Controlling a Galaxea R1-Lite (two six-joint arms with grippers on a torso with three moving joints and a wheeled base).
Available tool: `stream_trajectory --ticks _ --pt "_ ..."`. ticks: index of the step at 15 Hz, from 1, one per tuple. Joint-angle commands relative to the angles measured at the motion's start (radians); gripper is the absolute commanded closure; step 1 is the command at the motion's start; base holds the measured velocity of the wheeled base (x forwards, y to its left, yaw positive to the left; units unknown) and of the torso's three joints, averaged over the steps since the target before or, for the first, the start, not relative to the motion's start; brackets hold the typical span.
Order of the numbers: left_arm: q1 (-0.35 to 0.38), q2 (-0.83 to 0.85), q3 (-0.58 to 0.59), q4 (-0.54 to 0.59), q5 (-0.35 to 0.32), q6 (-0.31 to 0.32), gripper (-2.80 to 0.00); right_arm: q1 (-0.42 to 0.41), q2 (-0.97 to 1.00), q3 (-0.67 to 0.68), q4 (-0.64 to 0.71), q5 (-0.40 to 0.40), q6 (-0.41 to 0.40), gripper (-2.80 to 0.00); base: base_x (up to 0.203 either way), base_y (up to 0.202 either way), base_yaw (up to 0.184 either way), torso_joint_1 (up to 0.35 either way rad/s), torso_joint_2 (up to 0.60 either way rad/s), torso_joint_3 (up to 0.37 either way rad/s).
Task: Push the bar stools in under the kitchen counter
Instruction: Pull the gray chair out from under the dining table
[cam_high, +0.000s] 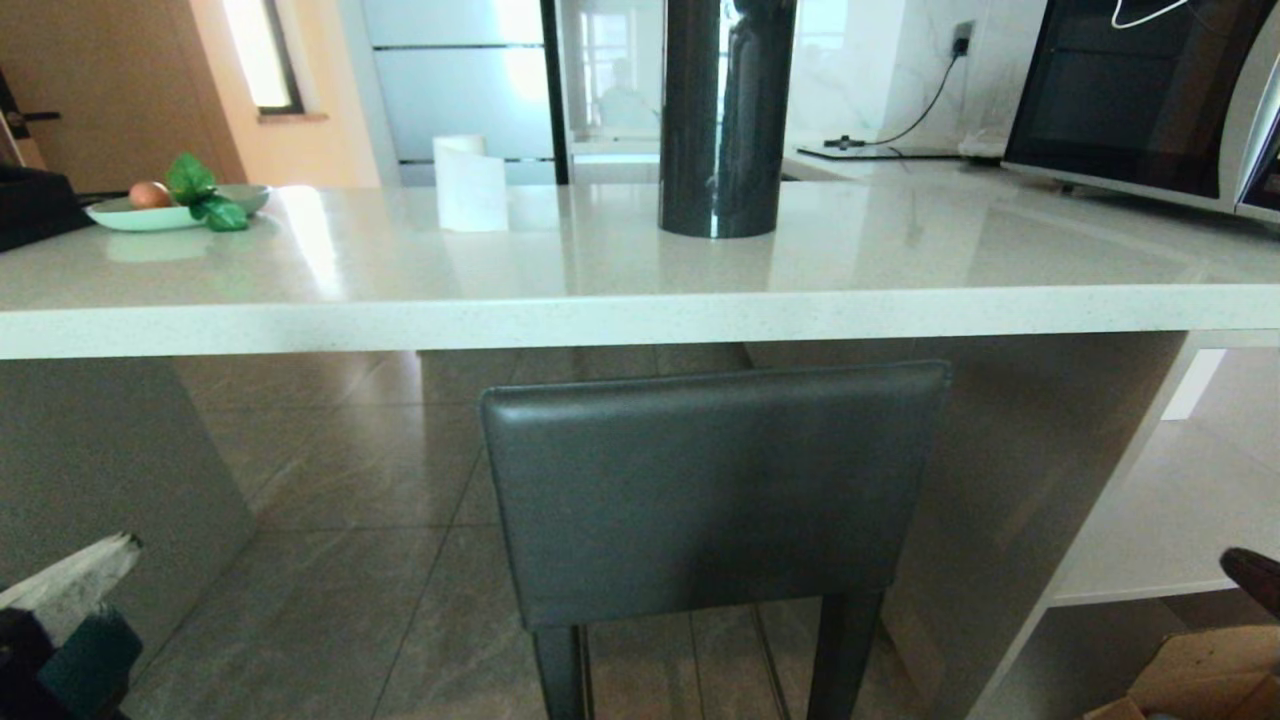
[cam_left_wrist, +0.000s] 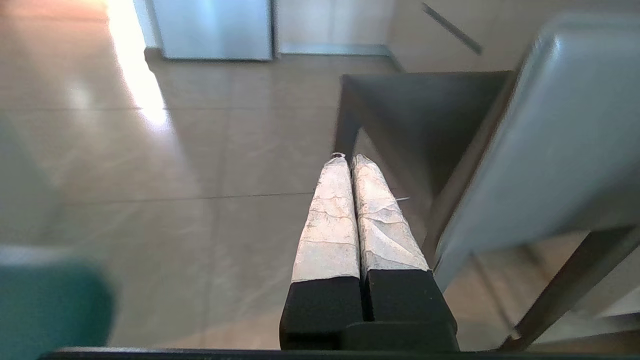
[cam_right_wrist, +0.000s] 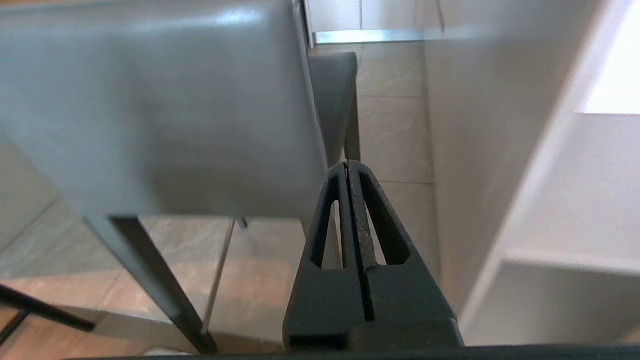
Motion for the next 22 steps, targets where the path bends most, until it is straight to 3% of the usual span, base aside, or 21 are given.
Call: stream_trajectory --ticks 1,4,7,10,16,20,22 --pt "-0.061 0.279 -0.009 -0.141 -0.001 -0.038 0.00 0.002 0.285 -0.010 -0.166 0.012 0.004 0.00 0.000 0.000 0.000 0.000 0.00 0.000" --pt "-0.108 0.395 -0.029 -0.194 0.004 -0.101 0.00 0.002 0.495 -0.009 -0.376 0.021 0.009 0.00 0.000 0.000 0.000 0.000 0.00 0.000" --pt "-0.141 0.478 -0.029 -0.260 0.011 -0.106 0.00 0.003 0.640 -0.013 -0.544 0.060 0.009 0.00 0.000 0.000 0.000 0.000 0.00 0.000" --pt "-0.247 0.616 -0.011 -0.405 0.117 -0.120 0.00 0.004 0.769 0.001 -0.656 0.084 0.010 0.00 0.000 0.000 0.000 0.000 0.00 0.000" --pt "-0.397 0.917 0.016 -0.834 0.309 -0.142 0.00 0.011 1.093 0.058 -1.087 0.078 0.032 0.00 0.000 0.000 0.000 0.000 0.00 0.000" --pt "-0.439 0.973 0.066 -0.894 0.329 -0.163 0.00 0.014 1.113 0.080 -1.112 0.098 0.091 0.00 0.000 0.000 0.000 0.000 0.00 0.000" --pt "-0.439 0.906 0.091 -0.893 0.309 -0.193 0.00 -0.019 1.093 0.090 -1.112 0.147 0.099 0.00 0.000 0.000 0.000 0.000 0.00 0.000"
